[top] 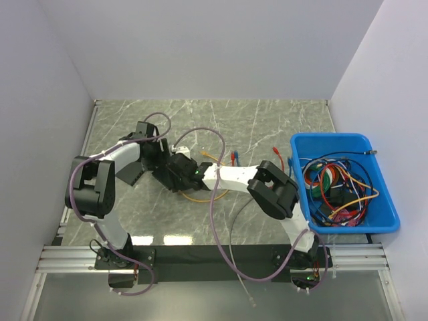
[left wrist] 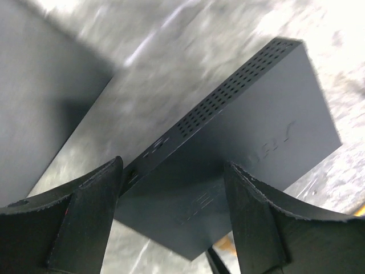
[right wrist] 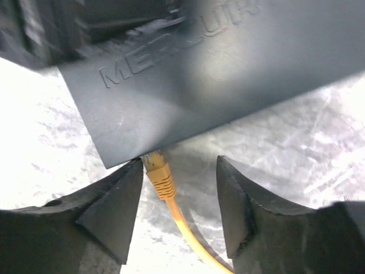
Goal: Insert the plug into the switch port
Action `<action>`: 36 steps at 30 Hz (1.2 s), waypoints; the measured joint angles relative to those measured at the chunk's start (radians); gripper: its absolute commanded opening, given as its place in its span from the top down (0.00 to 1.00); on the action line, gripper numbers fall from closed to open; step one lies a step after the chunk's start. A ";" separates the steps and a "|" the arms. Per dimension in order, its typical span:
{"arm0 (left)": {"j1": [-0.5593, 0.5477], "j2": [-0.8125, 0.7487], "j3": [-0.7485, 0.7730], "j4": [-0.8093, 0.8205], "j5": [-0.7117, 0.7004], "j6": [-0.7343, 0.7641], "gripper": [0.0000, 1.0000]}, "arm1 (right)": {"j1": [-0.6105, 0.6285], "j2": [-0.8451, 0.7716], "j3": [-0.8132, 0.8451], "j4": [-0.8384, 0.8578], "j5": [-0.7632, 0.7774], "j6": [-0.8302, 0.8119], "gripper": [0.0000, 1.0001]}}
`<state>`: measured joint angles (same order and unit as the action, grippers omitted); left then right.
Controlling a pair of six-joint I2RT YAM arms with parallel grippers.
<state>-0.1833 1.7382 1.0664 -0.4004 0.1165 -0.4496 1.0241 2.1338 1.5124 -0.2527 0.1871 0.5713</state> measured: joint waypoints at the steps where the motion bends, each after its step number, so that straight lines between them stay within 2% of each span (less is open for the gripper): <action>1: 0.007 -0.004 0.000 -0.021 0.003 -0.005 0.23 | 0.009 -0.012 -0.026 0.020 0.017 -0.003 0.36; 6: 0.021 -0.015 0.000 -0.095 0.016 -0.016 0.21 | 0.049 -0.075 -0.129 0.063 0.080 -0.009 0.34; 14: 0.029 -0.052 0.000 -0.168 -0.011 -0.015 0.18 | 0.100 -0.247 -0.251 0.019 0.194 -0.012 0.34; 22: 0.034 -0.241 0.000 -0.187 -0.124 -0.011 0.13 | 0.092 -0.521 -0.381 -0.013 0.319 0.034 0.33; 25: 0.034 -0.343 0.000 -0.182 -0.179 -0.011 0.06 | 0.035 -0.607 -0.474 -0.018 0.330 0.074 0.33; 26: 0.034 -0.376 0.000 -0.179 -0.194 -0.011 0.00 | -0.004 -0.637 -0.518 -0.013 0.325 0.086 0.33; 29: 0.034 -0.467 0.004 -0.157 -0.233 -0.010 0.01 | -0.122 -0.694 -0.615 -0.024 0.318 0.097 0.34; 32: 0.034 -0.483 0.072 -0.178 -0.256 -0.008 0.01 | -0.194 -0.713 -0.638 -0.043 0.318 0.093 0.36; 36: 0.036 -0.470 0.156 -0.159 -0.274 -0.017 0.01 | -0.246 -0.705 -0.625 -0.031 0.289 0.075 0.46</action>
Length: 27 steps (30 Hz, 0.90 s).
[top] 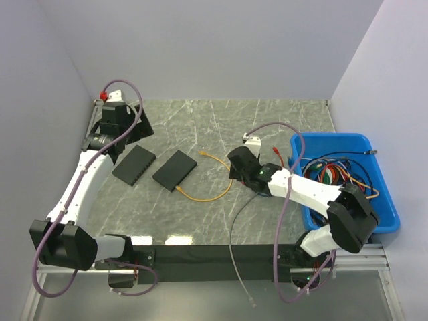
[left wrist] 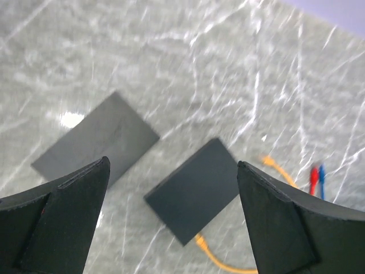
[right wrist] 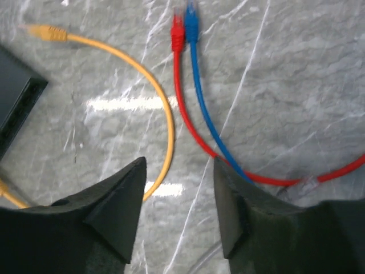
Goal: Insert the plug into the switch port
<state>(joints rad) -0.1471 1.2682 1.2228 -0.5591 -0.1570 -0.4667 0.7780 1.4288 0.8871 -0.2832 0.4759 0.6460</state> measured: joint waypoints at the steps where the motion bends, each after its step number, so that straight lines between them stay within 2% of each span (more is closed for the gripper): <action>1: 0.000 0.000 0.003 0.011 0.000 0.000 0.03 | -0.018 0.010 0.010 0.000 -0.016 -0.006 0.48; 3: 0.002 0.000 -0.001 0.035 0.001 0.002 0.09 | -0.060 0.047 0.040 0.005 -0.037 -0.017 0.51; 7: 0.004 0.001 -0.063 0.076 0.018 0.013 0.15 | -0.116 0.118 0.083 0.009 -0.059 -0.034 0.53; 12: 0.004 -0.002 -0.096 0.077 0.034 0.014 0.17 | -0.114 0.101 0.067 -0.008 -0.065 -0.008 0.47; 20: 0.005 -0.002 -0.096 0.080 0.041 0.014 0.18 | -0.111 -0.019 -0.069 -0.057 -0.085 0.083 0.42; 27: 0.005 -0.002 -0.096 0.080 0.045 0.014 0.18 | -0.111 -0.020 -0.117 -0.101 -0.113 0.122 0.41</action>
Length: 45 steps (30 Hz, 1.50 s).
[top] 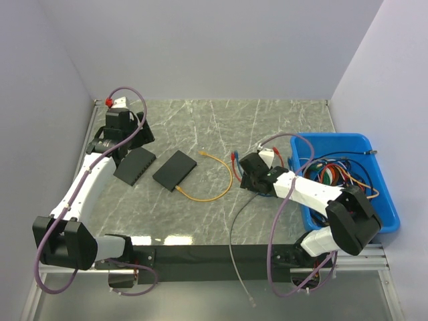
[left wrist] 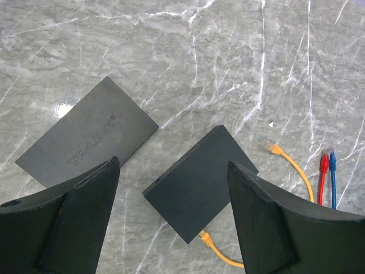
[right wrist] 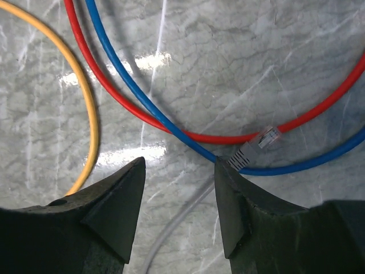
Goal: Insert the plug into the switch port
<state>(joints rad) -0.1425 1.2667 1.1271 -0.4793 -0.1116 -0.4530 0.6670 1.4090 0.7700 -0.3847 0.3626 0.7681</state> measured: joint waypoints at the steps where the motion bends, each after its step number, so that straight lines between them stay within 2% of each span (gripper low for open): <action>1: 0.000 0.000 0.000 0.000 0.000 0.000 0.18 | 0.000 0.002 0.000 -0.004 -0.002 0.002 0.41; 15: 0.000 0.000 0.000 0.000 0.001 0.000 0.18 | 0.007 -0.027 -0.084 -0.055 -0.027 0.053 0.41; 21: 0.000 0.000 -0.002 0.000 0.001 0.000 0.18 | 0.011 0.021 -0.079 -0.045 -0.038 0.060 0.43; 24: 0.000 0.000 -0.006 0.000 0.002 0.000 0.18 | 0.015 0.050 -0.061 -0.028 -0.023 0.057 0.55; 25: 0.000 0.000 -0.008 -0.001 0.002 0.000 0.19 | 0.018 0.061 -0.054 -0.023 -0.016 0.057 0.62; 26: 0.000 0.000 -0.009 -0.001 0.002 0.000 0.19 | 0.018 0.071 -0.048 -0.019 -0.007 0.055 0.75; 29: 0.000 0.000 -0.010 -0.003 0.003 0.000 0.19 | 0.025 0.090 -0.039 0.001 0.010 0.055 0.93; 31: 0.000 0.000 -0.010 -0.003 0.005 0.000 0.19 | 0.031 0.099 -0.035 0.012 0.017 0.054 0.99; 37: 0.000 0.000 -0.011 -0.004 0.005 0.000 0.19 | 0.085 0.103 -0.023 -0.008 0.054 0.064 1.00; 42: 0.000 0.000 -0.011 -0.003 0.006 0.000 0.20 | 0.211 0.096 0.036 -0.117 0.099 0.066 1.00; 45: 0.000 0.000 -0.011 -0.002 0.020 0.000 0.21 | 0.277 0.066 0.084 -0.124 0.127 0.022 1.00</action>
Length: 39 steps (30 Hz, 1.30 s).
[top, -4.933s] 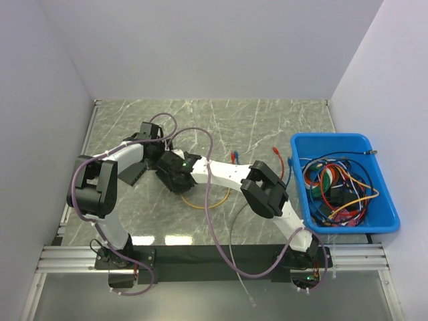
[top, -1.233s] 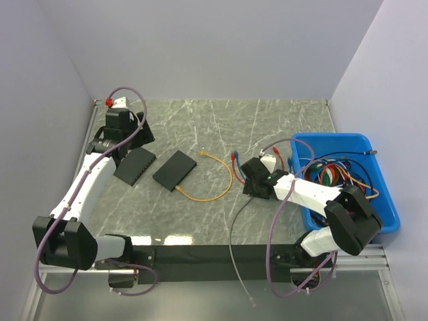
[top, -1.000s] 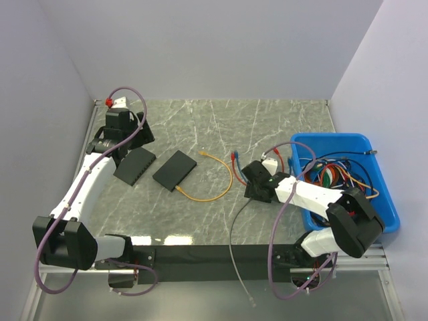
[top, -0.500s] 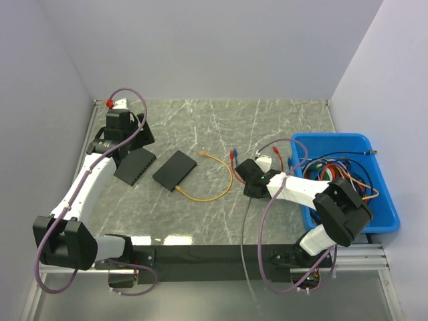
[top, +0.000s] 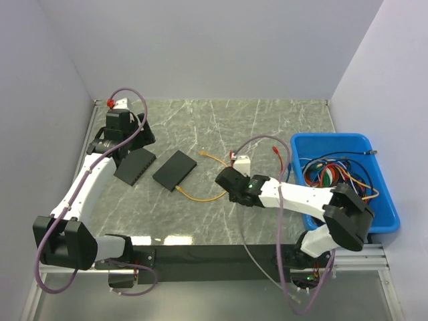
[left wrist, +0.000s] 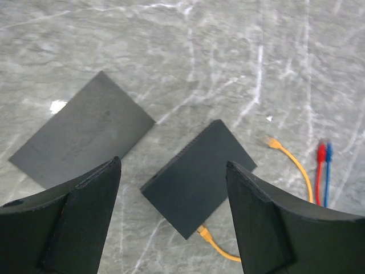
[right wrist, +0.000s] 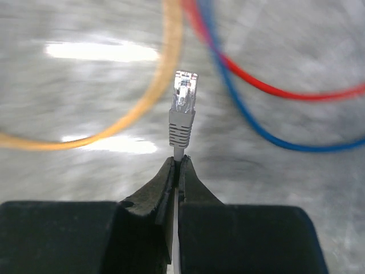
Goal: Insert the plug into the switch port
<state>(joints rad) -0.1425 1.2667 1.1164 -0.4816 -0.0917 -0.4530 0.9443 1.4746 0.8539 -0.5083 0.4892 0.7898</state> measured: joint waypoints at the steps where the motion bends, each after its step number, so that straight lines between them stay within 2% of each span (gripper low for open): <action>1: 0.000 0.000 0.000 0.003 0.014 0.000 0.22 | 0.017 -0.014 0.013 0.011 0.002 -0.021 1.00; 5: 0.002 -0.015 -0.023 0.035 0.120 0.003 0.24 | 0.051 -0.112 -0.012 0.167 -0.072 -0.119 1.00; 10: 0.002 -0.035 -0.040 0.076 0.278 0.003 0.27 | 0.051 -0.311 -0.194 0.480 -0.249 -0.251 1.00; 16: 0.002 -0.035 -0.066 0.168 0.540 -0.016 0.27 | 0.051 -0.360 -0.240 0.713 -0.422 -0.360 1.00; 24: -0.048 -0.036 -0.085 0.254 0.769 -0.039 0.33 | 0.051 -0.349 -0.230 0.822 -0.512 -0.414 1.00; 30: -0.101 -0.060 -0.099 0.293 0.854 -0.038 0.37 | 0.051 -0.334 -0.224 0.885 -0.573 -0.420 1.00; 39: -0.125 -0.093 -0.108 0.333 0.922 -0.038 0.40 | 0.019 -0.315 -0.203 0.961 -0.637 -0.414 1.00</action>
<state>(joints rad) -0.2672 1.1732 1.0080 -0.1482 0.8307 -0.4911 0.9634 1.1591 0.6514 0.4522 -0.1482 0.3763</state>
